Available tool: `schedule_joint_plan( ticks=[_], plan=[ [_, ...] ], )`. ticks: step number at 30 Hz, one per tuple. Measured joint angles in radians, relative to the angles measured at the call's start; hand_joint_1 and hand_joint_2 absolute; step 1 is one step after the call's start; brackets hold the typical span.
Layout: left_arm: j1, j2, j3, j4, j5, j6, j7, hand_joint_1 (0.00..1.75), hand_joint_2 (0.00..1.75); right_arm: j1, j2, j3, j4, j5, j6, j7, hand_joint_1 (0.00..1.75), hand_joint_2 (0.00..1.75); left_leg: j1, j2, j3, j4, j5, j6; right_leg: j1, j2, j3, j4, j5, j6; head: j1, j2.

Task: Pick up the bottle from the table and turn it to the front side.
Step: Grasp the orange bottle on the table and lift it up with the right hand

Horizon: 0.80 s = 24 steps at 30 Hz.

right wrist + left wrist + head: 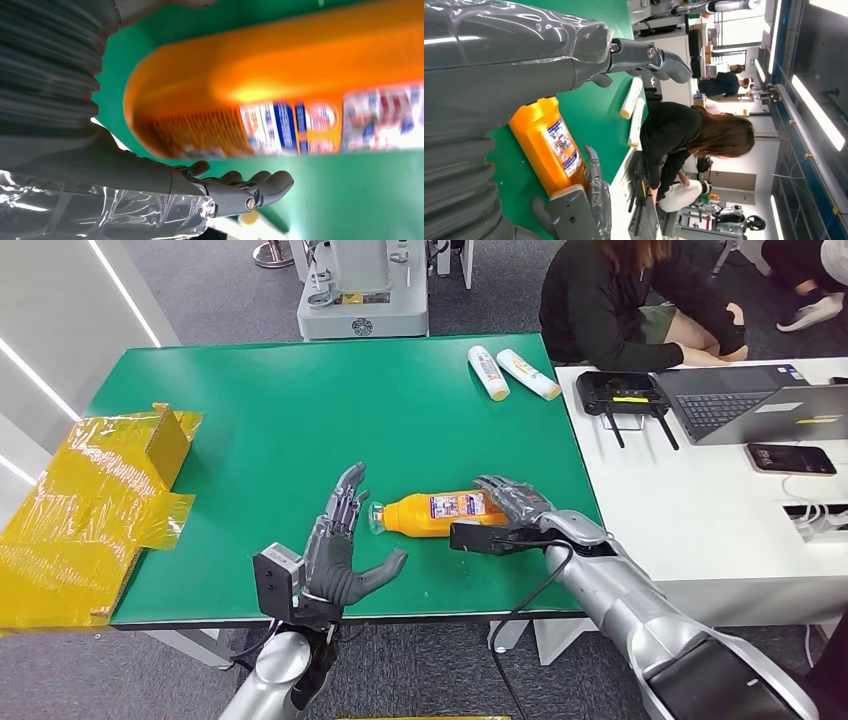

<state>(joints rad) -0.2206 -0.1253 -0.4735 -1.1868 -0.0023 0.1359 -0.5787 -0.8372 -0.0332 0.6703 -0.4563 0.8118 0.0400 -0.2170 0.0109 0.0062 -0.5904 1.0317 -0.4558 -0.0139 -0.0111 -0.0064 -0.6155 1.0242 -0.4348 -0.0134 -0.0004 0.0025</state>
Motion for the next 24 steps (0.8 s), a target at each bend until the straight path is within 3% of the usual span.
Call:
schedule_joint_plan(
  ticks=[13, 16, 17, 20, 24],
  plan=[
    [0.009, 0.009, 0.008, 0.0, -0.016, 0.0, -0.005, 0.0, 1.75, -0.006, -0.012, 0.044, 0.026, -0.002, 0.011, -0.033, 0.02, 1.75, 0.0, 0.0, 0.001, 0.0, 0.0, 0.0, 0.0, 0.0, 0.0, 0.0, 0.0, 0.0, 0.0, 0.0],
    [0.009, 0.01, 0.017, 0.0, -0.016, 0.001, -0.01, 0.0, 1.75, -0.005, -0.022, 0.055, 0.026, 0.0, 0.011, -0.042, 0.42, 1.75, 0.0, 0.0, 0.001, 0.0, 0.0, 0.0, 0.0, 0.0, 0.0, 0.0, 0.0, 0.0, 0.0, 0.0],
    [0.009, 0.01, 0.02, 0.0, -0.015, 0.002, -0.013, 0.0, 1.75, -0.005, -0.027, 0.059, 0.026, 0.0, 0.011, -0.045, 0.79, 1.75, 0.0, 0.0, 0.001, 0.0, 0.0, 0.0, 0.0, 0.0, 0.0, 0.0, 0.0, 0.0, 0.0, 0.0],
    [0.01, 0.011, 0.028, 0.0, -0.012, 0.002, -0.017, 0.0, 1.75, -0.001, -0.046, 0.075, 0.021, 0.001, 0.009, -0.054, 1.56, 1.75, 0.0, 0.0, 0.001, 0.0, 0.0, 0.0, 0.0, 0.0, 0.001, 0.0, 0.0, 0.0, 0.0, 0.0],
    [0.016, 0.014, 0.039, 0.0, -0.009, 0.002, -0.018, 0.0, 1.75, 0.011, -0.073, 0.093, 0.008, 0.001, -0.002, -0.066, 1.63, 1.75, 0.0, 0.0, 0.001, 0.0, 0.0, 0.0, 0.0, 0.0, 0.001, 0.0, 0.0, 0.0, 0.0, 0.0]
  ],
)
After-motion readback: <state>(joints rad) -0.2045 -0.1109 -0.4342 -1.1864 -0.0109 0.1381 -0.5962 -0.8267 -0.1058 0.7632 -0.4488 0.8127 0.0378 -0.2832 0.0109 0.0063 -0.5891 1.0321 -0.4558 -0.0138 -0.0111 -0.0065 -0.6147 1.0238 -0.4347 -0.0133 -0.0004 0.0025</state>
